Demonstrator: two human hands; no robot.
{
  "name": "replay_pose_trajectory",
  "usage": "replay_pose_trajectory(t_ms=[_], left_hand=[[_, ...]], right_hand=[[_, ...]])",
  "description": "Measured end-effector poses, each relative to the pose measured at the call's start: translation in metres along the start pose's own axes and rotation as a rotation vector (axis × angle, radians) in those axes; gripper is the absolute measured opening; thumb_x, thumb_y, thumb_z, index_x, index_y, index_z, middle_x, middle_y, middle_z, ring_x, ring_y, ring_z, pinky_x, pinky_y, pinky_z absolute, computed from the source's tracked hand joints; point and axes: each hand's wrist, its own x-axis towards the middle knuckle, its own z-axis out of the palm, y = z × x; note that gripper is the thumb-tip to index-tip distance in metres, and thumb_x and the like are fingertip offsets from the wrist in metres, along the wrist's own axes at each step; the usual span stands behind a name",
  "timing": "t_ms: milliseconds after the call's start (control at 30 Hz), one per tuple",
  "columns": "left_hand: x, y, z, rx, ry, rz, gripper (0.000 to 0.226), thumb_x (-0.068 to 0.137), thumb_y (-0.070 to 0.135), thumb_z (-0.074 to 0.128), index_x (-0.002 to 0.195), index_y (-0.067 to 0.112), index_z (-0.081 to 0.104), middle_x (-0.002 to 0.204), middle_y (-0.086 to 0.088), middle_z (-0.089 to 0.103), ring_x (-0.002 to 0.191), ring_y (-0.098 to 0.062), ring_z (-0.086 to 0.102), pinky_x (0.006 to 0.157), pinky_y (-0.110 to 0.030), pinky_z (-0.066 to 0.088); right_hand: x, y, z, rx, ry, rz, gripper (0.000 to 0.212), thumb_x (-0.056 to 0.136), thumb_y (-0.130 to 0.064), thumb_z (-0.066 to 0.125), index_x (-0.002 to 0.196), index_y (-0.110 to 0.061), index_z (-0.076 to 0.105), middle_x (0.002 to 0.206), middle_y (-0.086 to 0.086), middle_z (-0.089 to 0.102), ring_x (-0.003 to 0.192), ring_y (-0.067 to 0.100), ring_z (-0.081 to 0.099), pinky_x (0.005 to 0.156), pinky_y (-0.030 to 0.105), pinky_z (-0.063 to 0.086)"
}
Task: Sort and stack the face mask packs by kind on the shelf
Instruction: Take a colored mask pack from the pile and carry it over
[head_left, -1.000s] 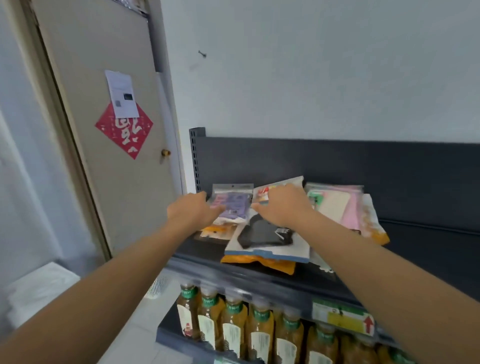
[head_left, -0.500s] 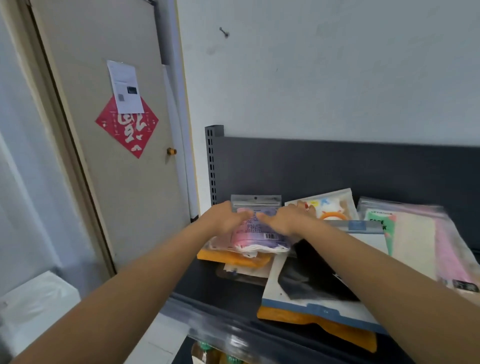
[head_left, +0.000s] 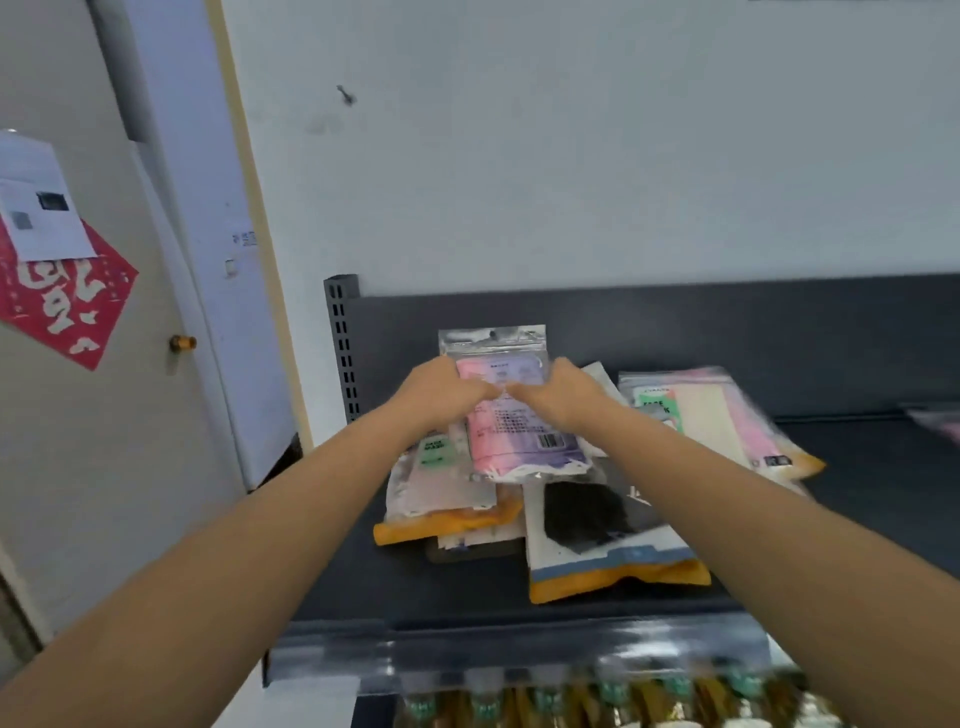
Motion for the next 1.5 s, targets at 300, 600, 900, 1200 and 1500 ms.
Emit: replay_pose_trajectory(t_ms=[300, 600, 900, 1200, 1500], left_hand=[[-0.017, 0.076, 0.059, -0.066, -0.204, 0.218, 0.022, 0.084, 0.030, 0.070, 0.068, 0.026, 0.054, 0.072, 0.004, 0.057, 0.061, -0.010, 0.053, 0.048, -0.022, 0.040], [-0.040, 0.204, 0.157, -0.100, -0.258, 0.329, 0.012, 0.079, 0.032, 0.073, 0.080, 0.022, 0.066, 0.081, 0.001, 0.068, 0.070, -0.016, 0.061, 0.070, -0.031, 0.055], [-0.048, 0.316, 0.273, -0.113, -0.315, 0.320, 0.012, 0.083, 0.031, 0.070, 0.076, 0.027, 0.060, 0.087, 0.001, 0.067, 0.076, -0.017, 0.063, 0.068, -0.031, 0.056], [-0.010, 0.392, 0.345, 0.027, -0.339, 0.371, 0.022, 0.086, 0.045, 0.062, 0.088, 0.023, 0.065, 0.098, -0.002, 0.071, 0.090, -0.021, 0.067, 0.073, -0.031, 0.050], [0.056, 0.455, 0.403, -0.550, -0.661, 0.286, 0.043, 0.095, 0.053, 0.046, 0.102, 0.017, 0.067, 0.078, -0.005, 0.068, 0.065, -0.016, 0.065, 0.057, -0.024, 0.051]], right_hand=[[-0.072, 0.062, -0.074, 0.013, 0.267, 0.176, 0.059, 0.090, -0.018, 0.056, 0.140, -0.003, 0.031, 0.134, 0.016, 0.053, 0.119, 0.032, 0.053, 0.086, 0.032, 0.043], [-0.115, 0.186, -0.180, 0.023, 0.388, 0.257, 0.047, 0.089, -0.009, 0.054, 0.133, -0.003, 0.037, 0.111, 0.013, 0.056, 0.089, 0.026, 0.054, 0.075, 0.036, 0.048], [-0.131, 0.325, -0.268, 0.330, 0.474, 0.258, 0.043, 0.085, -0.002, 0.066, 0.121, -0.009, 0.046, 0.088, 0.003, 0.056, 0.088, 0.023, 0.063, 0.084, 0.041, 0.056], [-0.101, 0.408, -0.320, 0.607, 0.583, 0.258, 0.054, 0.083, 0.006, 0.066, 0.131, -0.008, 0.045, 0.103, 0.005, 0.054, 0.094, 0.025, 0.062, 0.077, 0.036, 0.056], [-0.032, 0.440, -0.361, 0.714, 0.589, 0.181, 0.024, 0.101, -0.014, 0.039, 0.124, -0.012, 0.047, 0.107, 0.011, 0.060, 0.085, 0.027, 0.065, 0.068, 0.037, 0.058]])
